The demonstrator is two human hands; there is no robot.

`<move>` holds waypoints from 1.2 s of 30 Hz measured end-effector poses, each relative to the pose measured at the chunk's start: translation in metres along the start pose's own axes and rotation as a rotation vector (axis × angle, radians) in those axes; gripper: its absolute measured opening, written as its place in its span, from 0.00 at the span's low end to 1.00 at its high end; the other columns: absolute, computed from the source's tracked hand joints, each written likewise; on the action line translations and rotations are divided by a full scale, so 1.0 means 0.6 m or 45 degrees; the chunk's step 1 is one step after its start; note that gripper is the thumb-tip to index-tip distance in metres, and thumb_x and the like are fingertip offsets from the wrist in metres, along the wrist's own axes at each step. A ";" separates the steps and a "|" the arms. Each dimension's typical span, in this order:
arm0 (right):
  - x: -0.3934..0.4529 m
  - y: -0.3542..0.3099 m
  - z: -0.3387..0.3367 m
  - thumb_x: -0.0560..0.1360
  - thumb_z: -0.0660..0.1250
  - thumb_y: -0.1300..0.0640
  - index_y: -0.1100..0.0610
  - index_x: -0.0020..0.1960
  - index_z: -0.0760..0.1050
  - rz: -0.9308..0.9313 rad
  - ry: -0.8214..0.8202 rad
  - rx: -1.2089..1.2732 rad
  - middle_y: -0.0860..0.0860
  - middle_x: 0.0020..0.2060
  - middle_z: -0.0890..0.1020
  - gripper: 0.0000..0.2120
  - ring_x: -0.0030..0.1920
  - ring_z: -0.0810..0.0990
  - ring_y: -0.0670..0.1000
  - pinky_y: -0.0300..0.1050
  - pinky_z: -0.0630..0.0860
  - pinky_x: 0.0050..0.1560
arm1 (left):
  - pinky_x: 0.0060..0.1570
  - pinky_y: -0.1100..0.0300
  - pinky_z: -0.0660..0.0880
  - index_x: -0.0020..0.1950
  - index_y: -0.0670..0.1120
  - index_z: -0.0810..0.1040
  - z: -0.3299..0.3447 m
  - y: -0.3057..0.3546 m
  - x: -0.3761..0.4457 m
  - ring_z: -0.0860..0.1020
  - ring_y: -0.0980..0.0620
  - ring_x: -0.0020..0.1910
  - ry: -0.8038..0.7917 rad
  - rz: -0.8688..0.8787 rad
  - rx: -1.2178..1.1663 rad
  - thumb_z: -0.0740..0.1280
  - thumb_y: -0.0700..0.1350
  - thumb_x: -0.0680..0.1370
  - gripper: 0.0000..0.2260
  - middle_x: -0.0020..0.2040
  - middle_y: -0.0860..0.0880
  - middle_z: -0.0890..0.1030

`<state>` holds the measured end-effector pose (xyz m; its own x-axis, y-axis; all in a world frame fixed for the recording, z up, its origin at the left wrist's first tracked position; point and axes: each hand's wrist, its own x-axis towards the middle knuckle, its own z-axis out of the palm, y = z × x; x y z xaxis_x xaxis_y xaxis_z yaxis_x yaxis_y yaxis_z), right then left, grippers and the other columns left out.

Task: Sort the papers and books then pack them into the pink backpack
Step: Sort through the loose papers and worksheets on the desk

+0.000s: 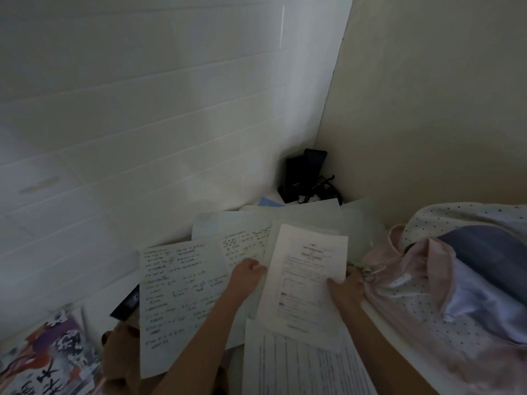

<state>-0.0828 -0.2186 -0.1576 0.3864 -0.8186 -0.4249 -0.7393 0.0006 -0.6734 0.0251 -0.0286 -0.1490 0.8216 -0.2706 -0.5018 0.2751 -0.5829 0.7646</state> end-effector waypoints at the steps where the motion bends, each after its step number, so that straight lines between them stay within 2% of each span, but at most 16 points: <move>1: -0.004 0.003 0.008 0.72 0.71 0.60 0.65 0.69 0.60 0.004 0.034 -0.028 0.65 0.67 0.66 0.31 0.67 0.65 0.63 0.55 0.66 0.65 | 0.58 0.61 0.67 0.67 0.39 0.71 0.008 -0.005 0.004 0.72 0.47 0.63 -0.034 -0.020 0.019 0.66 0.45 0.76 0.21 0.65 0.43 0.73; 2: -0.007 0.002 0.016 0.72 0.71 0.59 0.66 0.70 0.56 0.021 0.048 -0.013 0.65 0.68 0.64 0.35 0.68 0.64 0.63 0.53 0.64 0.65 | 0.57 0.61 0.67 0.67 0.38 0.70 0.015 -0.007 0.007 0.72 0.47 0.61 -0.041 -0.040 0.023 0.67 0.44 0.76 0.21 0.63 0.43 0.74; 4: -0.007 -0.001 0.029 0.71 0.73 0.60 0.69 0.71 0.54 0.082 0.010 0.192 0.64 0.68 0.66 0.38 0.67 0.67 0.62 0.51 0.66 0.66 | 0.50 0.63 0.69 0.60 0.41 0.72 0.024 -0.009 0.014 0.73 0.49 0.53 -0.043 -0.060 0.014 0.67 0.43 0.75 0.14 0.50 0.48 0.75; 6: 0.003 0.001 0.031 0.70 0.74 0.62 0.69 0.69 0.62 0.131 -0.057 0.391 0.63 0.65 0.72 0.33 0.63 0.73 0.60 0.50 0.70 0.64 | 0.40 0.63 0.69 0.49 0.44 0.71 0.026 -0.004 0.019 0.72 0.51 0.47 -0.053 -0.083 0.006 0.68 0.43 0.75 0.07 0.42 0.52 0.72; 8: 0.016 0.005 0.021 0.71 0.74 0.60 0.68 0.65 0.70 0.119 -0.168 0.444 0.62 0.61 0.77 0.27 0.58 0.78 0.60 0.52 0.75 0.60 | 0.41 0.62 0.73 0.46 0.43 0.73 0.024 0.000 0.027 0.76 0.50 0.44 -0.080 -0.126 -0.141 0.69 0.42 0.74 0.06 0.43 0.48 0.76; 11: 0.021 0.004 0.007 0.73 0.71 0.60 0.66 0.63 0.73 0.092 -0.451 0.586 0.62 0.58 0.79 0.21 0.52 0.80 0.59 0.54 0.77 0.55 | 0.47 0.55 0.78 0.49 0.39 0.79 0.016 0.005 0.025 0.81 0.46 0.44 -0.219 -0.189 -0.439 0.72 0.43 0.73 0.09 0.49 0.42 0.82; 13: 0.018 -0.006 0.002 0.74 0.70 0.59 0.65 0.63 0.74 -0.051 -0.491 0.505 0.61 0.57 0.80 0.19 0.52 0.81 0.58 0.53 0.78 0.54 | 0.43 0.60 0.78 0.56 0.41 0.79 0.016 0.006 0.018 0.81 0.50 0.47 -0.284 -0.148 -0.487 0.73 0.43 0.72 0.14 0.52 0.47 0.81; 15: 0.010 -0.025 -0.011 0.74 0.69 0.57 0.62 0.60 0.76 -0.174 -0.464 0.538 0.58 0.54 0.81 0.16 0.49 0.82 0.55 0.46 0.81 0.48 | 0.37 0.70 0.76 0.60 0.43 0.77 0.015 0.014 0.008 0.80 0.56 0.45 -0.252 -0.036 -0.520 0.73 0.39 0.71 0.18 0.52 0.50 0.80; 18: -0.005 -0.057 -0.051 0.71 0.72 0.56 0.61 0.54 0.79 -0.290 -0.565 0.736 0.56 0.49 0.85 0.14 0.45 0.85 0.54 0.43 0.81 0.40 | 0.32 0.74 0.74 0.53 0.48 0.80 -0.002 0.038 -0.010 0.80 0.63 0.40 -0.127 0.116 -0.540 0.76 0.39 0.69 0.15 0.49 0.52 0.81; 20: -0.017 -0.075 -0.083 0.68 0.72 0.54 0.60 0.51 0.80 -0.353 -0.680 0.811 0.55 0.47 0.85 0.15 0.46 0.85 0.54 0.45 0.82 0.41 | 0.35 0.72 0.76 0.51 0.51 0.79 -0.019 0.059 -0.026 0.82 0.64 0.40 -0.119 0.251 -0.521 0.77 0.40 0.66 0.16 0.48 0.55 0.82; 22: -0.028 -0.086 -0.104 0.67 0.71 0.54 0.58 0.50 0.80 -0.426 -0.760 0.831 0.54 0.48 0.85 0.14 0.48 0.85 0.54 0.45 0.82 0.44 | 0.39 0.70 0.77 0.54 0.50 0.79 -0.035 0.079 -0.043 0.82 0.62 0.45 -0.133 0.403 -0.503 0.79 0.39 0.64 0.21 0.49 0.56 0.83; 25: -0.047 -0.092 -0.115 0.67 0.72 0.55 0.56 0.50 0.80 -0.516 -0.758 0.846 0.51 0.48 0.86 0.12 0.48 0.85 0.50 0.40 0.81 0.43 | 0.38 0.72 0.76 0.51 0.52 0.81 -0.049 0.098 -0.065 0.82 0.63 0.44 -0.136 0.506 -0.460 0.79 0.39 0.63 0.20 0.47 0.57 0.84; 29: -0.061 -0.069 -0.110 0.62 0.76 0.55 0.50 0.53 0.78 -0.604 -0.703 0.716 0.45 0.47 0.85 0.20 0.47 0.84 0.44 0.36 0.80 0.41 | 0.35 0.73 0.75 0.46 0.51 0.81 -0.046 0.089 -0.086 0.82 0.65 0.38 -0.132 0.517 -0.364 0.79 0.38 0.64 0.16 0.41 0.58 0.83; 31: -0.066 -0.045 -0.102 0.61 0.79 0.53 0.49 0.52 0.78 -0.583 -0.680 0.566 0.45 0.49 0.84 0.21 0.47 0.83 0.43 0.37 0.80 0.43 | 0.41 0.68 0.78 0.47 0.48 0.82 -0.041 0.066 -0.093 0.83 0.58 0.42 -0.151 0.459 -0.325 0.79 0.37 0.64 0.15 0.43 0.52 0.84; 33: -0.072 -0.023 -0.095 0.65 0.78 0.55 0.46 0.51 0.77 -0.604 -0.672 0.459 0.42 0.49 0.83 0.18 0.47 0.82 0.39 0.32 0.78 0.43 | 0.45 0.66 0.78 0.51 0.45 0.81 -0.036 0.039 -0.100 0.82 0.53 0.47 -0.168 0.402 -0.252 0.78 0.38 0.65 0.16 0.48 0.48 0.84; 36: -0.084 -0.004 -0.090 0.67 0.77 0.56 0.43 0.51 0.77 -0.662 -0.659 0.519 0.35 0.47 0.83 0.17 0.48 0.81 0.34 0.27 0.76 0.41 | 0.50 0.64 0.75 0.58 0.42 0.79 -0.031 0.017 -0.107 0.80 0.49 0.53 -0.124 0.430 -0.135 0.73 0.40 0.72 0.15 0.54 0.43 0.82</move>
<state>-0.1302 -0.2085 -0.1017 0.9007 -0.4051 -0.1568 -0.1782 -0.0154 -0.9839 -0.0159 -0.0029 -0.1017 0.8251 -0.5086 -0.2461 0.0508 -0.3670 0.9288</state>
